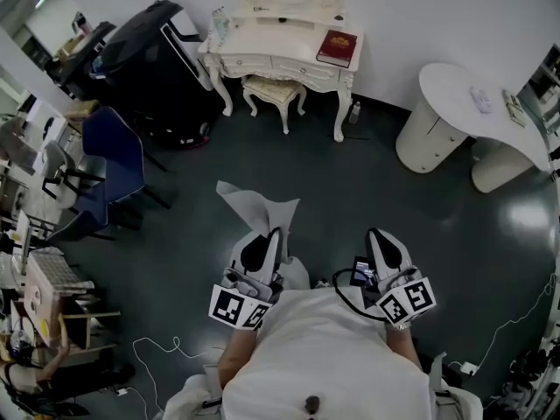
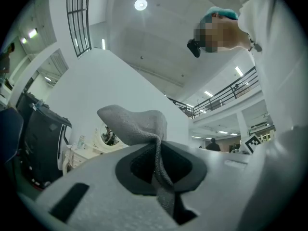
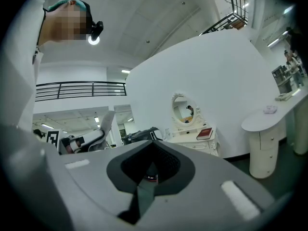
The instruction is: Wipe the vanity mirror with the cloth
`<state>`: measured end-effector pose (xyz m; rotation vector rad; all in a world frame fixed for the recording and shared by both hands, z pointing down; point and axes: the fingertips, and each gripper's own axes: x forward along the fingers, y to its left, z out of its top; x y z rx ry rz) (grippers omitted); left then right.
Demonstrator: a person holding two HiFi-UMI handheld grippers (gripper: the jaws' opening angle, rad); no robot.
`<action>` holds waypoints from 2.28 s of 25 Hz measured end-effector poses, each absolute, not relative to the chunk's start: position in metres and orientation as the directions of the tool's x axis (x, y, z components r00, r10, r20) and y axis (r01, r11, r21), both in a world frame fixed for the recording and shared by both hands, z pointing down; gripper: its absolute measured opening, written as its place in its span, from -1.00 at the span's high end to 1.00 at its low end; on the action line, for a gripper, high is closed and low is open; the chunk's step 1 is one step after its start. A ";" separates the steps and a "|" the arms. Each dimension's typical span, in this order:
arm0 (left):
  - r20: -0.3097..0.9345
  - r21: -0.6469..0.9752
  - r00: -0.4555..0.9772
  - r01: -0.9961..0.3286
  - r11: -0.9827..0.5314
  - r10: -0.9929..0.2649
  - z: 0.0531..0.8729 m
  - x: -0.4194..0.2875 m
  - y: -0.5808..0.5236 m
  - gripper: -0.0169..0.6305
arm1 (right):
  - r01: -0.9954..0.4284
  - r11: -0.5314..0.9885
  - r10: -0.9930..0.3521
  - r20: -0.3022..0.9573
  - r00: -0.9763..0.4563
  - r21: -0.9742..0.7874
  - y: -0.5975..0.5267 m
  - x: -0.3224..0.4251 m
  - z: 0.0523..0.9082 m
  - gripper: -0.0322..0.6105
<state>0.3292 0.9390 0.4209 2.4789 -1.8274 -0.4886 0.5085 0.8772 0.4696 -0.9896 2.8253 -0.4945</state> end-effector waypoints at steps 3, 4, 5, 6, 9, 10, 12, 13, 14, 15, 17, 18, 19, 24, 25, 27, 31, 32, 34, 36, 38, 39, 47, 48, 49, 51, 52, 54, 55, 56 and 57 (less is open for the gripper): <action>-0.198 0.209 0.229 -0.940 -0.270 -0.953 0.431 0.326 0.925 0.87 | -0.594 0.726 -0.628 0.017 -0.778 -0.346 0.872 0.512 0.476 0.88; -0.195 0.206 0.230 -0.941 -0.269 -0.954 0.432 0.325 0.921 0.87 | -0.598 0.721 -0.631 0.024 -0.775 -0.351 0.870 0.512 0.480 0.88; -0.194 0.199 0.233 -0.942 -0.271 -0.953 0.432 0.324 0.917 0.87 | -0.603 0.714 -0.635 0.035 -0.772 -0.355 0.868 0.512 0.485 0.88; -0.195 0.191 0.237 -0.943 -0.274 -0.952 0.433 0.323 0.911 0.87 | -0.610 0.707 -0.639 0.047 -0.768 -0.357 0.863 0.512 0.489 0.88; -0.194 0.183 0.252 -0.940 -0.288 -0.948 0.436 0.316 0.880 0.87 | -0.630 0.689 -0.658 0.054 -0.751 -0.359 0.837 0.505 0.489 0.88; -0.194 0.185 0.256 -0.938 -0.292 -0.947 0.437 0.313 0.867 0.87 | -0.632 0.687 -0.662 0.050 -0.748 -0.358 0.826 0.500 0.488 0.88; -0.199 0.191 0.263 -0.934 -0.301 -0.944 0.439 0.305 0.840 0.87 | -0.633 0.686 -0.664 0.048 -0.746 -0.358 0.801 0.489 0.490 0.88; -0.203 0.191 0.270 -0.932 -0.309 -0.941 0.438 0.301 0.826 0.87 | -0.635 0.685 -0.664 0.053 -0.746 -0.358 0.785 0.483 0.491 0.88; -0.206 0.191 0.278 -0.929 -0.317 -0.938 0.437 0.297 0.812 0.87 | -0.635 0.685 -0.663 0.057 -0.747 -0.357 0.769 0.475 0.491 0.88; -0.208 0.191 0.284 -0.927 -0.324 -0.936 0.435 0.290 0.798 0.87 | -0.634 0.687 -0.660 0.060 -0.749 -0.355 0.753 0.465 0.489 0.88; -0.214 0.191 0.289 -0.925 -0.330 -0.933 0.428 0.271 0.771 0.87 | -0.624 0.704 -0.647 0.056 -0.760 -0.341 0.724 0.442 0.480 0.88; -0.215 0.190 0.290 -0.924 -0.332 -0.932 0.425 0.260 0.758 0.87 | -0.620 0.713 -0.642 0.052 -0.765 -0.328 0.711 0.429 0.476 0.88; -0.215 0.188 0.294 -0.923 -0.335 -0.931 0.424 0.249 0.744 0.87 | -0.622 0.716 -0.642 0.050 -0.765 -0.317 0.698 0.419 0.474 0.88; -0.229 0.171 0.317 -0.918 -0.359 -0.920 0.419 0.197 0.683 0.87 | -0.663 0.669 -0.688 0.056 -0.723 -0.336 0.630 0.378 0.476 0.88; -0.230 0.168 0.317 -0.918 -0.358 -0.920 0.419 0.187 0.673 0.87 | -0.665 0.663 -0.692 0.057 -0.719 -0.342 0.620 0.368 0.478 0.88; -0.228 0.167 0.316 -0.919 -0.357 -0.921 0.419 0.167 0.654 0.87 | -0.665 0.659 -0.694 0.058 -0.718 -0.350 0.603 0.347 0.481 0.88; -0.217 0.173 0.312 -0.920 -0.351 -0.925 0.421 0.137 0.622 0.87 | -0.651 0.667 -0.679 0.065 -0.731 -0.363 0.575 0.309 0.484 0.88; -0.216 0.177 0.310 -0.920 -0.349 -0.926 0.422 0.132 0.618 0.87 | -0.645 0.672 -0.672 0.067 -0.738 -0.364 0.571 0.301 0.484 0.88; -0.215 0.185 0.304 -0.920 -0.345 -0.928 0.424 0.125 0.608 0.87 | -0.635 0.683 -0.659 0.071 -0.749 -0.360 0.561 0.288 0.484 0.88; -0.209 0.190 0.299 -0.922 -0.338 -0.931 0.428 0.119 0.596 0.87 | -0.632 0.690 -0.652 0.077 -0.755 -0.354 0.546 0.278 0.486 0.88; -0.197 0.194 0.294 -0.924 -0.331 -0.935 0.434 0.111 0.581 0.87 | -0.633 0.687 -0.651 0.084 -0.754 -0.356 0.529 0.271 0.490 0.88; -0.192 0.195 0.291 -0.925 -0.327 -0.937 0.436 0.108 0.572 0.87 | -0.635 0.684 -0.653 0.086 -0.752 -0.358 0.519 0.269 0.492 0.88; -0.173 0.200 0.243 -0.940 -0.275 -0.955 0.435 0.079 0.484 0.87 | -0.640 0.668 -0.652 0.115 -0.749 -0.380 0.411 0.248 0.501 0.88; -0.172 0.199 0.239 -0.942 -0.271 -0.956 0.434 0.077 0.472 0.87 | -0.635 0.673 -0.648 0.111 -0.753 -0.380 0.397 0.244 0.498 0.88; -0.173 0.196 0.238 -0.943 -0.270 -0.956 0.432 0.075 0.459 0.87 | -0.627 0.680 -0.642 0.104 -0.759 -0.380 0.383 0.240 0.495 0.88; -0.177 0.184 0.238 -0.945 -0.269 -0.955 0.426 0.073 0.431 0.87 | -0.611 0.695 -0.630 0.090 -0.772 -0.378 0.355 0.233 0.489 0.88; -0.179 0.178 0.236 -0.947 -0.267 -0.955 0.424 0.072 0.416 0.87 | -0.605 0.701 -0.624 0.086 -0.777 -0.377 0.340 0.229 0.487 0.88; -0.183 0.173 0.228 -0.950 -0.260 -0.956 0.419 0.070 0.389 0.87 | -0.596 0.708 -0.615 0.085 -0.784 -0.377 0.313 0.225 0.485 0.88; -0.185 0.171 0.224 -0.951 -0.256 -0.957 0.417 0.069 0.375 0.87 | -0.594 0.710 -0.612 0.084 -0.786 -0.378 0.299 0.224 0.484 0.88; -0.189 0.168 0.221 -0.953 -0.253 -0.957 0.415 0.069 0.363 0.87 | -0.591 0.712 -0.610 0.081 -0.788 -0.379 0.286 0.224 0.483 0.88; -0.195 0.162 0.219 -0.954 -0.251 -0.956 0.413 0.069 0.350 0.87 | -0.587 0.716 -0.608 0.077 -0.790 -0.377 0.273 0.223 0.481 0.88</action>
